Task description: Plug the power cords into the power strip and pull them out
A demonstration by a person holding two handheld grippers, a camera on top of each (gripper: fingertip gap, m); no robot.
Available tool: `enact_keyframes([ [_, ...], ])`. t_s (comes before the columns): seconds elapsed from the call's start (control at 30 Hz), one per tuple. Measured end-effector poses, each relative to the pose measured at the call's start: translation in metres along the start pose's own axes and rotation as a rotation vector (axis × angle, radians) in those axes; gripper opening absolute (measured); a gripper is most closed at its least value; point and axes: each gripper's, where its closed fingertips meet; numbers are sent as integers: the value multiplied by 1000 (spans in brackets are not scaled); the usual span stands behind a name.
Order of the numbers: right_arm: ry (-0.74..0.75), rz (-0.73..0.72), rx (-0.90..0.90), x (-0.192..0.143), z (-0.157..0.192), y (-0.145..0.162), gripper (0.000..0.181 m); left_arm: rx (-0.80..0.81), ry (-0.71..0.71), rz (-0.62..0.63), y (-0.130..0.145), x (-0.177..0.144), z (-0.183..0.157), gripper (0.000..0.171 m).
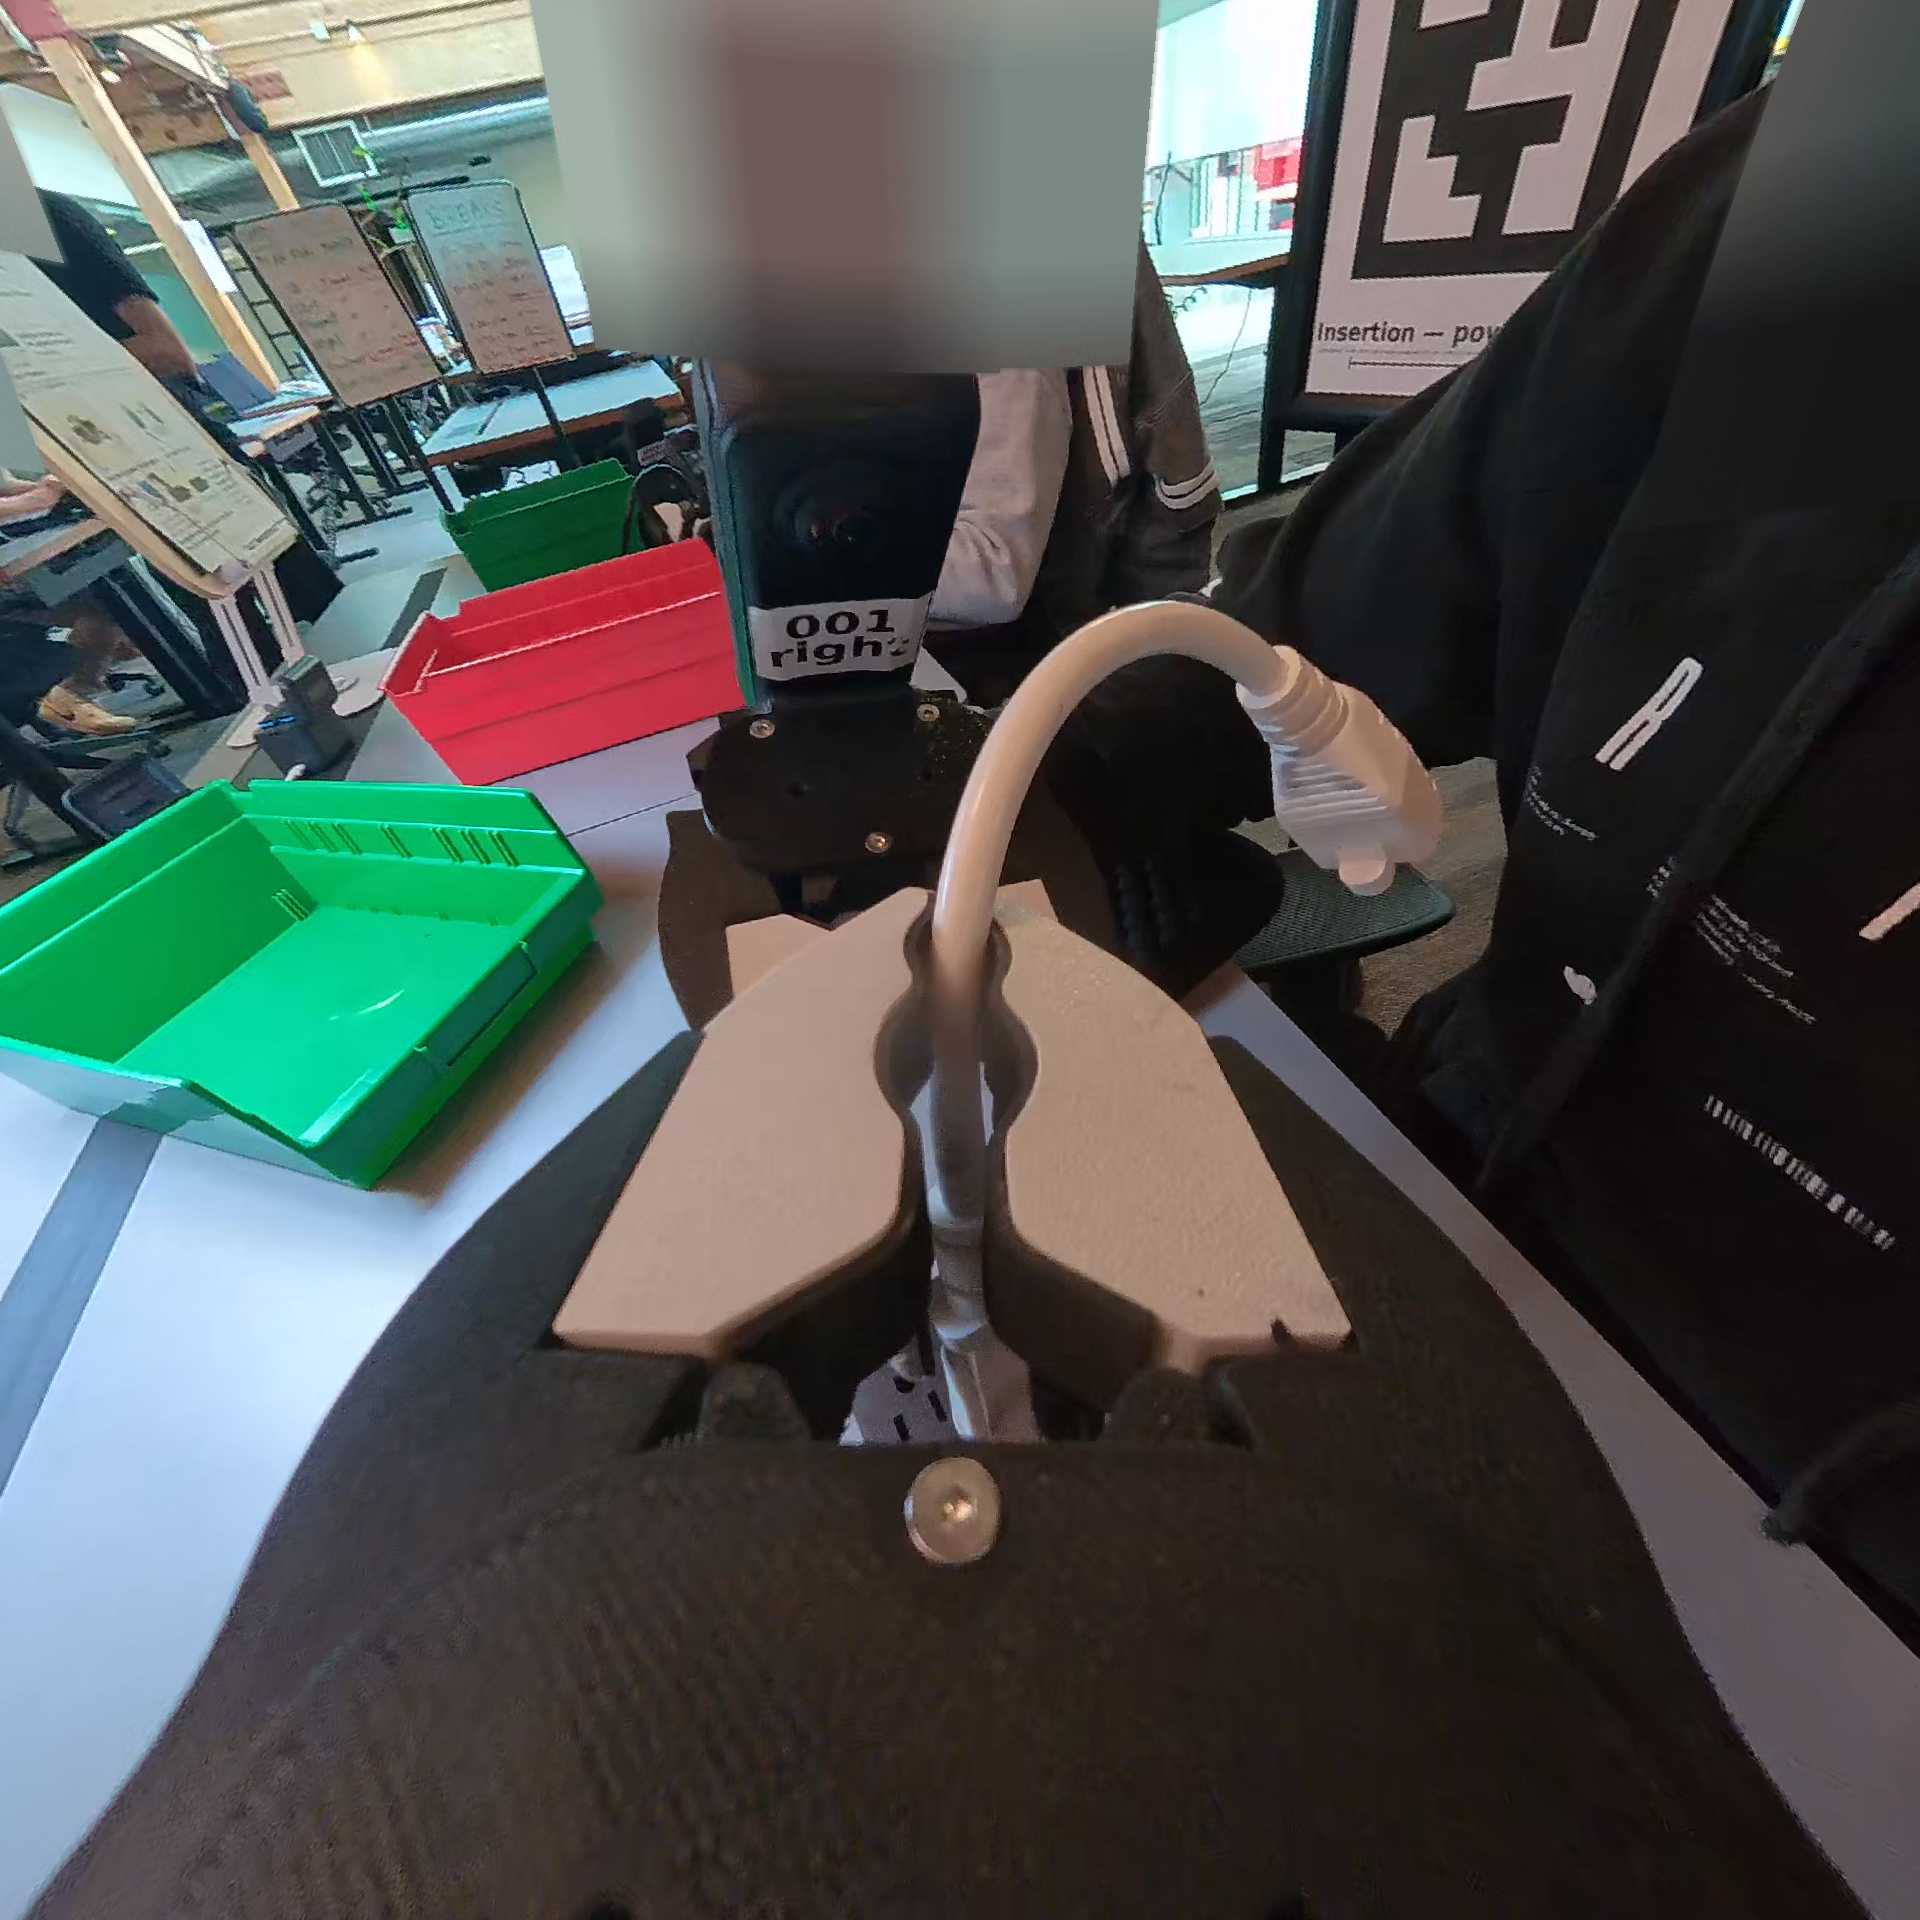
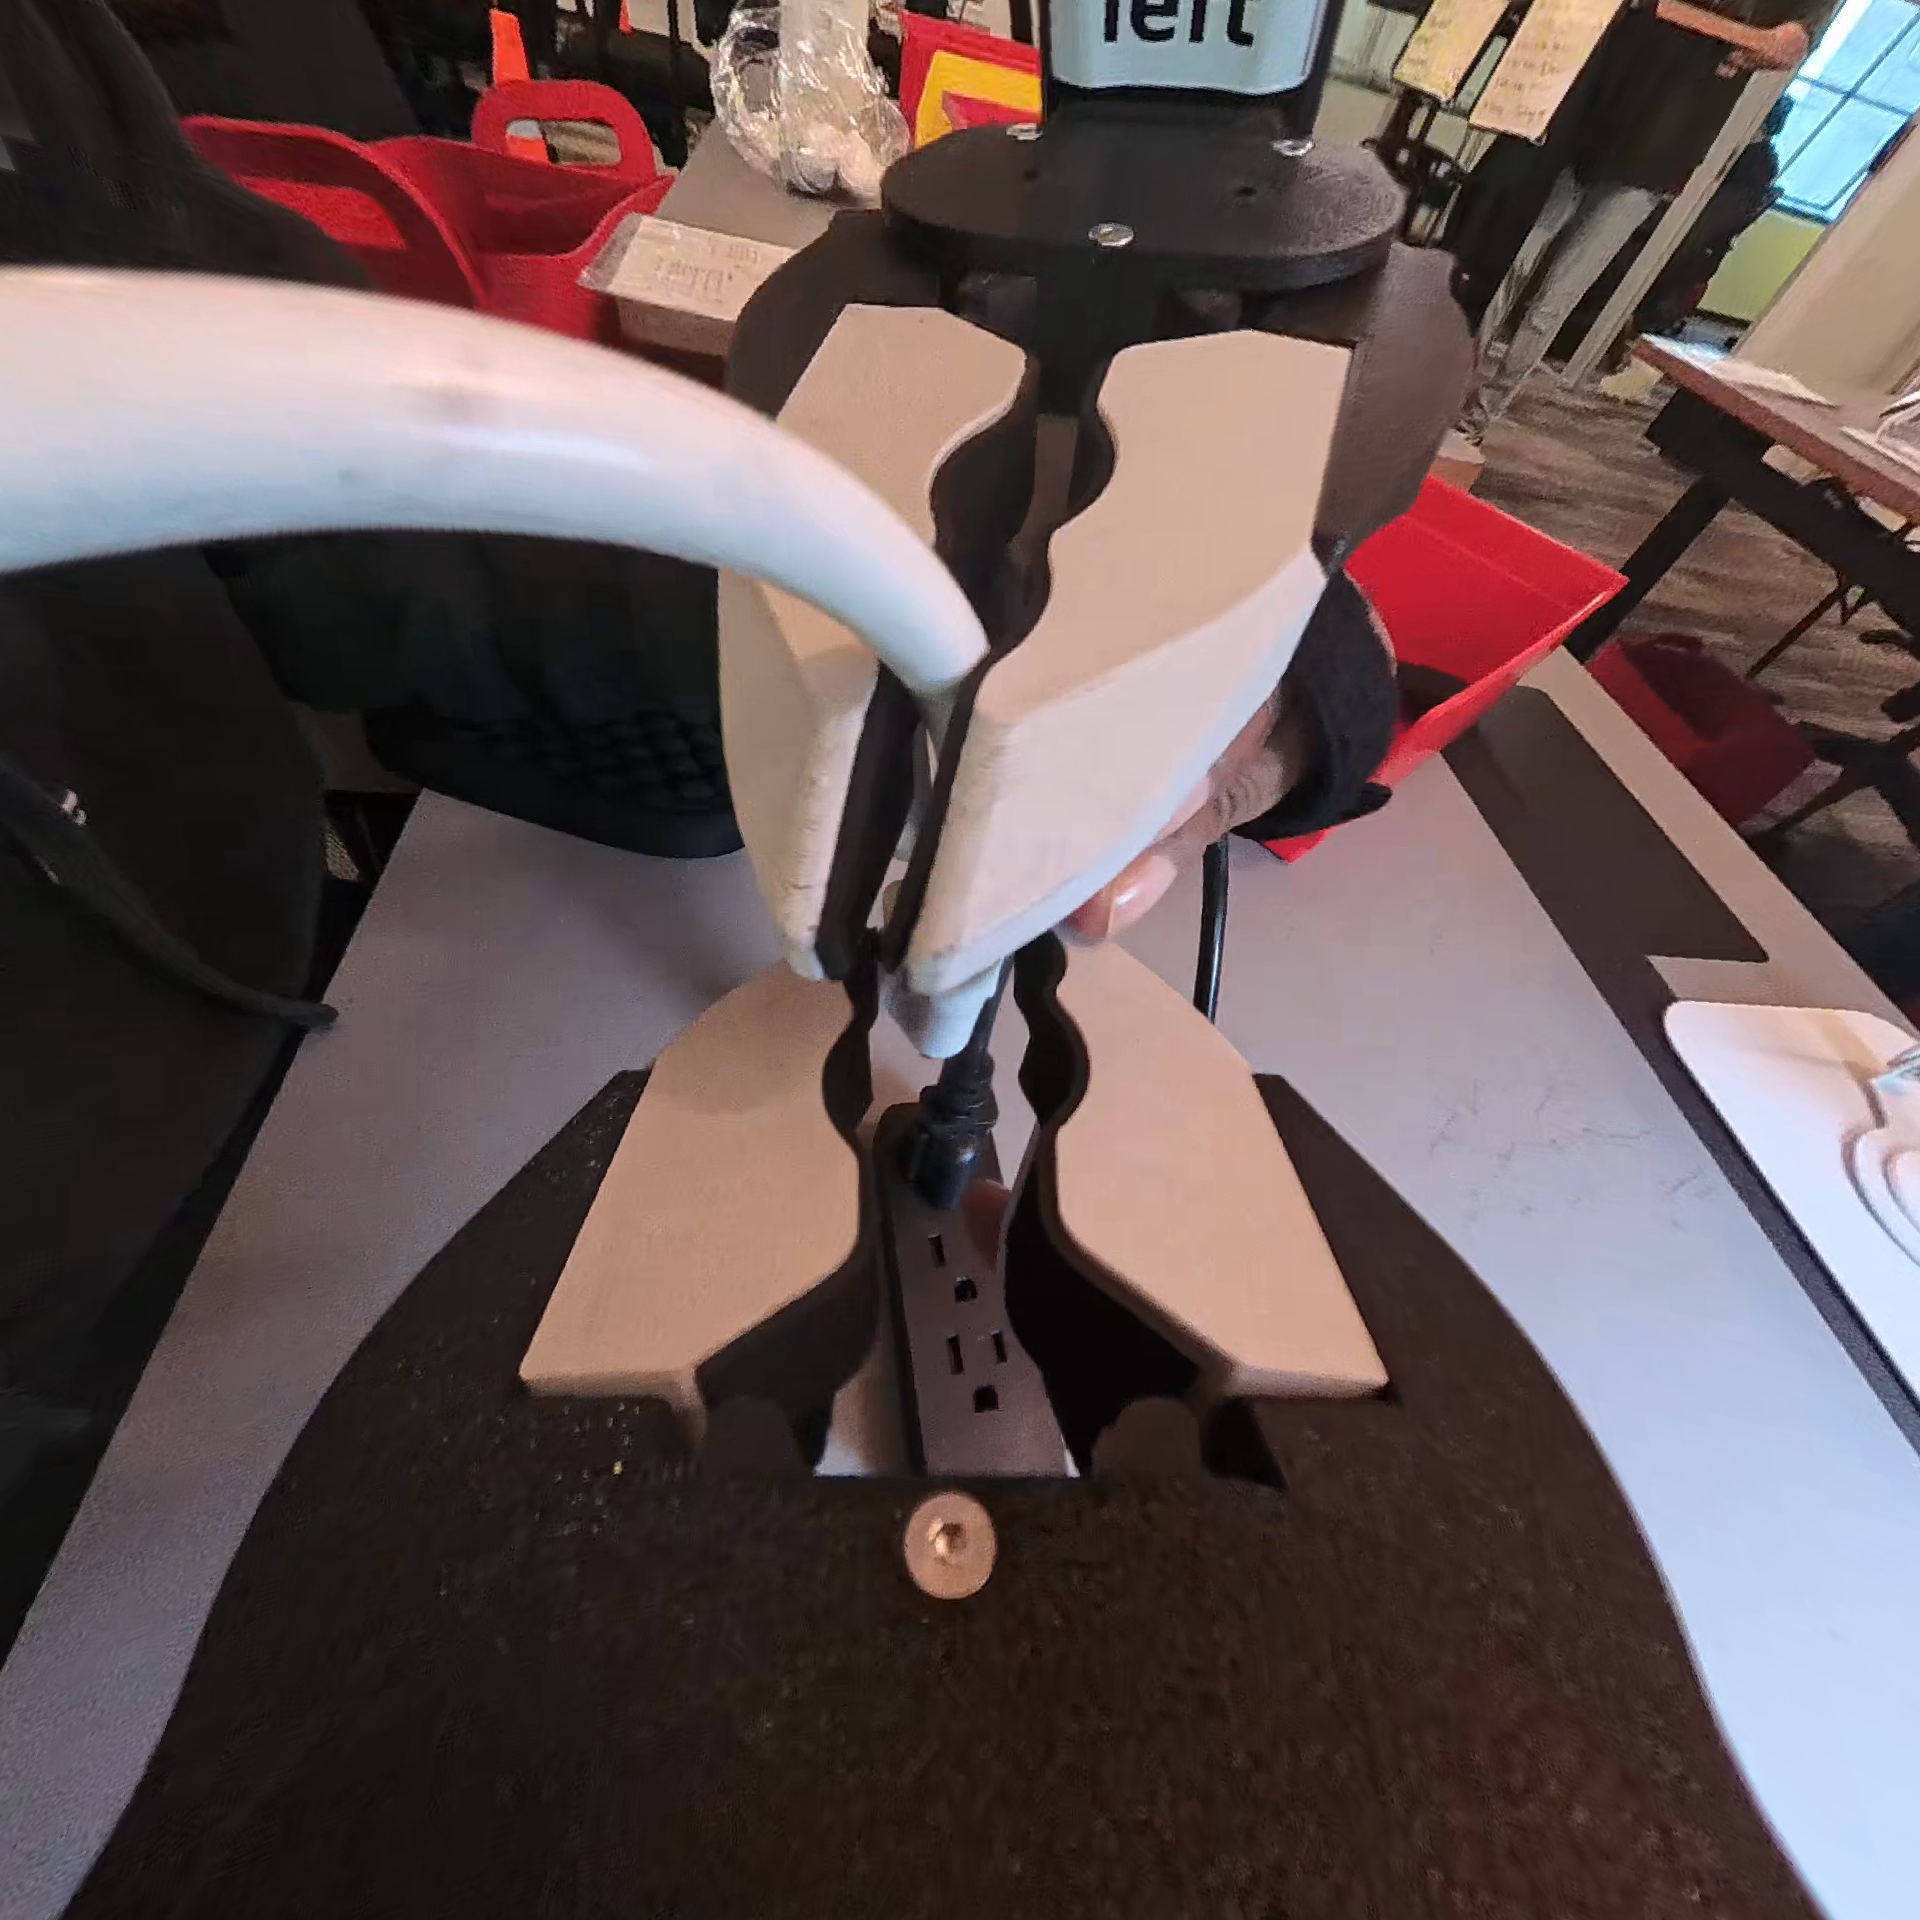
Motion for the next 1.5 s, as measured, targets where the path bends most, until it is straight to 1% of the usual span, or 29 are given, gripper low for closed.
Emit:
enact_keyframes([
  [0.07, 4, -8, 11, 0, -3, -1, 28, -7, -26, 6, 0, 1, 4, 5],
  [0.17, 0, -49, 74, 0, -9, -1, 27, -36, -83, 26, 2, 3, 12, 5],
  [0.2, -3, -68, 104, 0, -12, 0, 27, -51, -109, 32, 3, 3, 16, 7],
  [0.27, -7, -86, 158, -2, -18, 5, 26, -86, -149, 58, 7, 3, 23, 16],
  [0.4, 1, -112, 207, -10, -22, 16, 25, -141, -212, 72, 11, -16, 30, 19],
  [0.43, 2, -113, 212, -13, -22, 18, 25, -166, -221, 79, 13, -23, 30, 22],
  [0.5, 2, -123, 224, -21, -23, 23, 25, -203, -265, 110, 24, -38, 29, 31],
  [0.53, 19, -116, 225, -25, -25, 27, 24, -214, -304, 133, 33, -47, 28, 33],
  [0.63, 46, -74, 241, -35, -31, 44, 25, -294, -380, 217, 75, -69, 20, 36],
  [0.7, 58, -63, 273, -40, -37, 54, 25, -390, -373, 263, 110, -75, 9, 40],
  [0.73, 68, -47, 280, -40, -40, 59, 25, -438, -364, 251, 123, -76, 5, 42],
  [0.8, 72, -5, 283, -37, -45, 67, 25, -507, -336, 202, 135, -77, 0, 43],
  [0.9, 58, 47, 304, -29, -49, 75, 25, -476, -305, 251, 142, -76, -8, 46],
  [0.97, 43, 70, 309, -23, -47, 76, 25, -463, -292, 278, 143, -83, -13, 48],
  [1.07, 9, 94, 287, -15, -39, 75, 25, -437, -289, 200, 133, -100, -19, 45],
  [1.13, -13, 113, 273, -10, -34, 76, 25, -447, -278, 222, 136, -109, -28, 39],
  [1.2, -41, 156, 266, -5, -30, 78, 25, -458, -259, 283, 143, -104, -40, 42],
  [1.27, -87, 221, 260, -1, -24, 83, 25, -466, -289, 338, 154, -84, -40, 45],
  [1.33, -110, 301, 253, 2, -20, 90, 25, -497, -275, 395, 167, -49, -39, 47],
  [1.4, -123, 369, 246, 4, -18, 98, 25, -509, -235, 494, 181, -14, -41, 52],
  [1.43, -130, 406, 249, 3, -17, 102, 25, -499, -219, 536, 186, 1, -42, 56],
  [1.5, -145, 465, 266, 2, -13, 109, 25, -468, -234, 595, 195, 27, -38, 60],
])
Point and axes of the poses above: each gripper's, where its closed fingertips meet, x out along the fingers, y out of its underside, z = x × y across the jaws, and after that the axes turned 13 degrees about z, right-handed
